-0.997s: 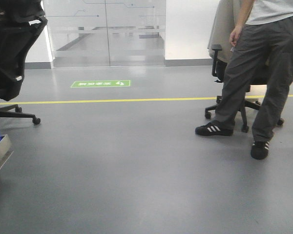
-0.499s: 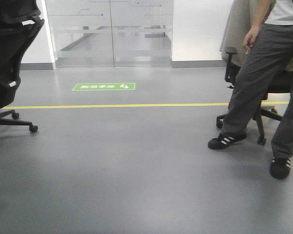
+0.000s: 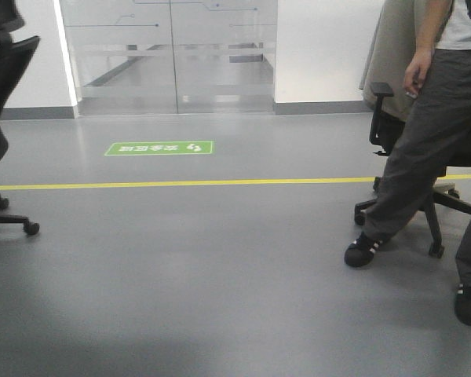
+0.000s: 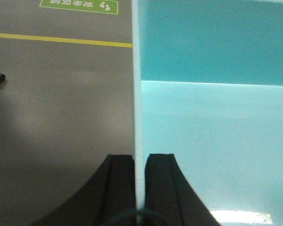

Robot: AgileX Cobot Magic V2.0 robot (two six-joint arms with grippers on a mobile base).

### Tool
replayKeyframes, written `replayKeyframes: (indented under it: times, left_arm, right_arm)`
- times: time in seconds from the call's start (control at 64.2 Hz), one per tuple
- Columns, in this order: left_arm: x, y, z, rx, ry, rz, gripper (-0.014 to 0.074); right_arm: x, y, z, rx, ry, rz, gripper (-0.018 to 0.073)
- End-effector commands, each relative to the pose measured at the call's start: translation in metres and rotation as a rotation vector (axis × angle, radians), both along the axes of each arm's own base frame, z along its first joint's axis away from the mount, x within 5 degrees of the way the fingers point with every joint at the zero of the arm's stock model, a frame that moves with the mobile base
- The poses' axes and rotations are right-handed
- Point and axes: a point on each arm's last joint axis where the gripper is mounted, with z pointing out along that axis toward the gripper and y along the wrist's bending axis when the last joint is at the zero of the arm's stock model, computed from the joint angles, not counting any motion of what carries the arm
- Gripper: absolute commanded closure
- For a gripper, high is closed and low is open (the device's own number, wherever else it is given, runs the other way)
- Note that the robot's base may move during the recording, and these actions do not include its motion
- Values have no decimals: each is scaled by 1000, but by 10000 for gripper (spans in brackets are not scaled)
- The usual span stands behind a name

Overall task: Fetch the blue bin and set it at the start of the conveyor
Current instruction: 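Hold the teal bin with both grippers while driving to the conveyor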

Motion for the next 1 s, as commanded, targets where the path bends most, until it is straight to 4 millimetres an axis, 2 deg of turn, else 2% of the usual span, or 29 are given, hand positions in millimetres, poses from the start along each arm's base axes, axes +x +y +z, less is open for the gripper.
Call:
replayKeyframes:
  times: [0.0, 0.982]
  left_arm:
    - [-6, 5, 12, 8, -67, 4, 708]
    - [-6, 4, 12, 8, -68, 4, 708]
  right_arm:
    - [-5, -6, 12, -30, -74, -7, 719]
    - [-5, -6, 12, -30, -74, -7, 719]
